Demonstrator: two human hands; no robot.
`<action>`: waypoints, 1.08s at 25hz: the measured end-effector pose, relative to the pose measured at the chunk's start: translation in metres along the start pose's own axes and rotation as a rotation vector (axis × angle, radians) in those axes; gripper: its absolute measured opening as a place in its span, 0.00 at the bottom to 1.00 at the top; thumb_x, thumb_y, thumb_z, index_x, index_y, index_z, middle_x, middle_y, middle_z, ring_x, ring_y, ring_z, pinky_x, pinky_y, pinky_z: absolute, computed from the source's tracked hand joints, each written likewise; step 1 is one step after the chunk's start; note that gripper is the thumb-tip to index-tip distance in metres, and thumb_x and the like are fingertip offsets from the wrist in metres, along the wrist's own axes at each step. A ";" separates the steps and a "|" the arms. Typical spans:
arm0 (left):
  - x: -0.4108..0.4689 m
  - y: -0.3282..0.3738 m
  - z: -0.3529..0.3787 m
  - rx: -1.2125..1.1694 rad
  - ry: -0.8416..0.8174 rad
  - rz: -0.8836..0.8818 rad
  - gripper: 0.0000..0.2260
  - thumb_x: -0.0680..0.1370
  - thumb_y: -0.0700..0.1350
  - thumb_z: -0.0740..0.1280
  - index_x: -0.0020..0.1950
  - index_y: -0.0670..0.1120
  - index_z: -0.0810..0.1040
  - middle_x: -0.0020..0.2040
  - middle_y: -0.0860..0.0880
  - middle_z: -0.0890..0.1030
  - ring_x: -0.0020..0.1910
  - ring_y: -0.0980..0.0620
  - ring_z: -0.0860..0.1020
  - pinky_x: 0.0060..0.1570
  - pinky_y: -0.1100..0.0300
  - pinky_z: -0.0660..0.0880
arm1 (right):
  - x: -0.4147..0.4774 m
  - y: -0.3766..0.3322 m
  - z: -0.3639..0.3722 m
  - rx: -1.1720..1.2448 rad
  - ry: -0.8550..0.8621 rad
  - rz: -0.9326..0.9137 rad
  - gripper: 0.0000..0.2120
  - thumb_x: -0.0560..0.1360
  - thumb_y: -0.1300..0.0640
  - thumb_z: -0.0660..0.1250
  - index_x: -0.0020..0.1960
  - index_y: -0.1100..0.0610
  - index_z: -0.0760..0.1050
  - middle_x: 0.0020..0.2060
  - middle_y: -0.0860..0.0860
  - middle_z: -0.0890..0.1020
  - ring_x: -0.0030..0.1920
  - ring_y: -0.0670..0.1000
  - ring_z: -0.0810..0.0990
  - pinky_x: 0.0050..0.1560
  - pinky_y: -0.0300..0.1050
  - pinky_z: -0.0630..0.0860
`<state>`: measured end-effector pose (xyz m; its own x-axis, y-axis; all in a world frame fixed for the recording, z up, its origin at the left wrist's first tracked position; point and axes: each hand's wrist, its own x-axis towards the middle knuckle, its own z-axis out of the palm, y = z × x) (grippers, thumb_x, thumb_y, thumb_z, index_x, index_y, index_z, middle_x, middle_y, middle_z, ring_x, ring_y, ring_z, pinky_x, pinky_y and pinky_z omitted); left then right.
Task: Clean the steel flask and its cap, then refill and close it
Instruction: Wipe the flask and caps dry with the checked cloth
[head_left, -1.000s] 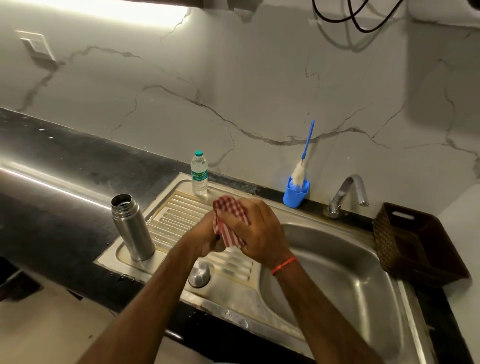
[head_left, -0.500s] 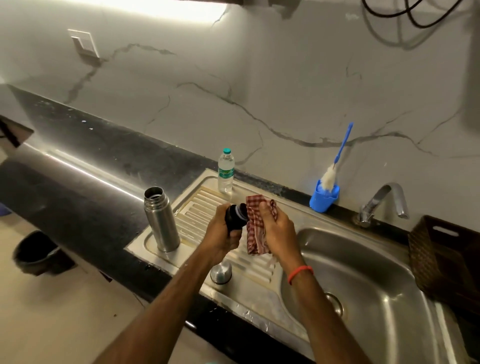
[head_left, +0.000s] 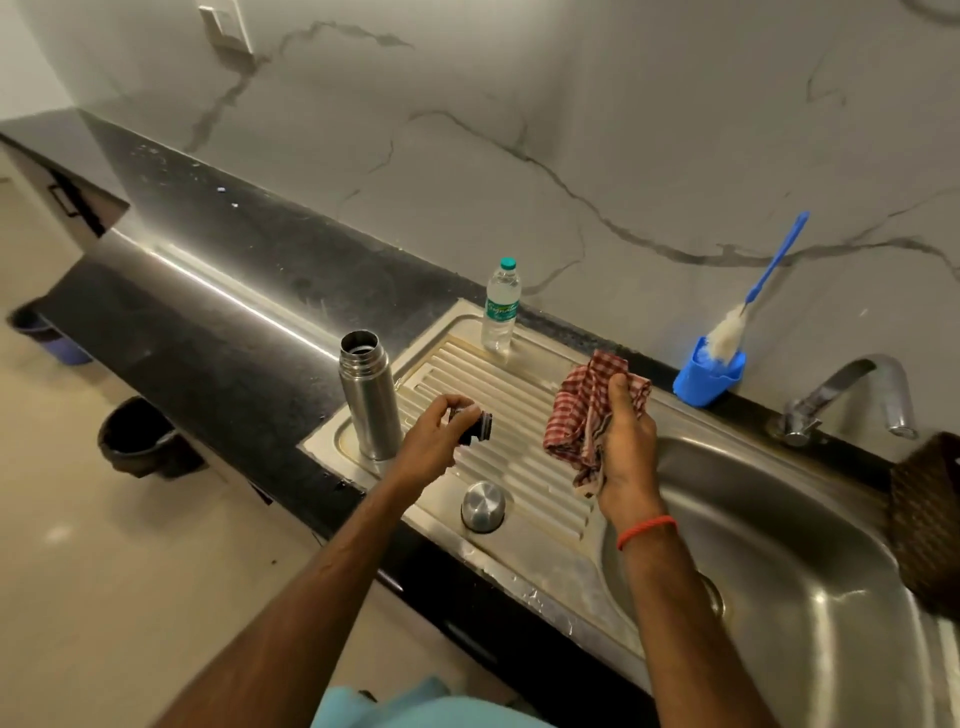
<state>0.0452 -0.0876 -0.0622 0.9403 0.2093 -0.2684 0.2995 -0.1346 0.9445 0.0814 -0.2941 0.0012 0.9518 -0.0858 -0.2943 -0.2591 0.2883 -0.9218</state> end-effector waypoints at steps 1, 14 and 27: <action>0.000 -0.005 -0.005 0.066 0.019 0.047 0.10 0.82 0.57 0.65 0.60 0.56 0.76 0.55 0.49 0.82 0.43 0.54 0.78 0.40 0.61 0.73 | 0.001 0.004 0.001 -0.010 0.007 0.008 0.13 0.80 0.43 0.64 0.55 0.51 0.78 0.53 0.54 0.85 0.54 0.54 0.84 0.59 0.55 0.80; 0.012 -0.074 -0.035 0.697 0.063 0.198 0.28 0.69 0.54 0.80 0.66 0.55 0.75 0.58 0.56 0.73 0.58 0.56 0.75 0.55 0.60 0.74 | 0.011 0.068 0.017 -0.067 0.114 -0.013 0.13 0.80 0.44 0.65 0.50 0.53 0.82 0.46 0.51 0.87 0.51 0.53 0.86 0.57 0.53 0.81; 0.025 -0.065 -0.031 1.241 -0.069 0.646 0.38 0.67 0.64 0.77 0.73 0.54 0.70 0.71 0.48 0.73 0.69 0.46 0.69 0.62 0.48 0.72 | -0.001 0.071 -0.006 -0.121 0.248 -0.044 0.18 0.79 0.43 0.65 0.55 0.57 0.82 0.47 0.52 0.87 0.48 0.50 0.86 0.54 0.49 0.83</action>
<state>0.0444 -0.0438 -0.1242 0.9603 -0.2598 0.1012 -0.2718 -0.9533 0.1320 0.0616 -0.2793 -0.0651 0.8971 -0.3310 -0.2925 -0.2502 0.1648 -0.9540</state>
